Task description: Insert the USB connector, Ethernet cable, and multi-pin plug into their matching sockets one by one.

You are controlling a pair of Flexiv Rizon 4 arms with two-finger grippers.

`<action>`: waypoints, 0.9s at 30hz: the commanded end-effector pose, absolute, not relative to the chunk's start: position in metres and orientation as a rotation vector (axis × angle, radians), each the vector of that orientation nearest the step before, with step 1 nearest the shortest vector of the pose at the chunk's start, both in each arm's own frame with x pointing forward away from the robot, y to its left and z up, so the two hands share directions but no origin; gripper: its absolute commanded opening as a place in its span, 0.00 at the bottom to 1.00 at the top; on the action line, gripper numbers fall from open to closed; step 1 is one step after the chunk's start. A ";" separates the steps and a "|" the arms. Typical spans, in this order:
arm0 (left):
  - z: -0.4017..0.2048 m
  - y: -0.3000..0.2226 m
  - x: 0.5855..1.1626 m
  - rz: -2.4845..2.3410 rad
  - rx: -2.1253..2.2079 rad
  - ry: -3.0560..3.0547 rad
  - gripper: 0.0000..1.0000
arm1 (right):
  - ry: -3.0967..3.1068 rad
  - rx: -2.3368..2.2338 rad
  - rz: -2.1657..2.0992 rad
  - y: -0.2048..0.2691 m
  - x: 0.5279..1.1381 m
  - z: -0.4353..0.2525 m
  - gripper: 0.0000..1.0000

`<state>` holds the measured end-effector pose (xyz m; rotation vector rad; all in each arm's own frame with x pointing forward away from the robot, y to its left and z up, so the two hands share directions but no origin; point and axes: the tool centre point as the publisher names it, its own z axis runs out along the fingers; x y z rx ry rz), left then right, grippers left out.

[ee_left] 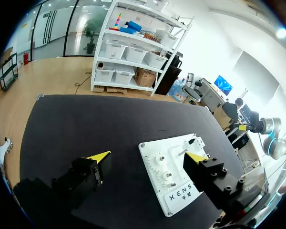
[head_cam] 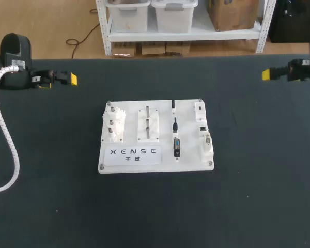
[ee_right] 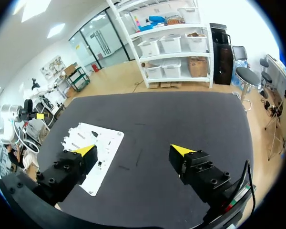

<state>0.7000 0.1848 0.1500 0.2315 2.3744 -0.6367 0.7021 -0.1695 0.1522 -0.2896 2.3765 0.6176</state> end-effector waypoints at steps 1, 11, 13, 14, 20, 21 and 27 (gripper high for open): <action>0.150 0.185 0.700 -0.637 0.231 2.374 1.00 | 2.446 -0.179 0.295 -0.118 0.714 0.168 1.00; 0.150 0.185 0.700 -0.637 0.231 2.374 1.00 | 2.596 -0.157 0.025 -0.035 0.726 0.155 1.00; 0.150 0.185 0.700 -0.637 0.231 2.374 1.00 | 2.627 -0.152 0.009 -0.021 0.727 0.148 1.00; 0.150 0.185 0.700 -0.637 0.231 2.374 1.00 | 2.630 -0.155 -0.016 -0.014 0.728 0.145 1.00; 0.150 0.185 0.700 -0.637 0.231 2.374 1.00 | 2.716 -0.148 -0.070 0.018 0.732 0.122 1.00; 0.150 0.185 0.700 -0.637 0.231 2.374 1.00 | 2.725 -0.136 -0.068 0.020 0.733 0.118 1.00; 0.150 0.185 0.700 -0.637 0.231 2.374 1.00 | 2.803 -0.073 -0.080 0.034 0.737 0.094 1.00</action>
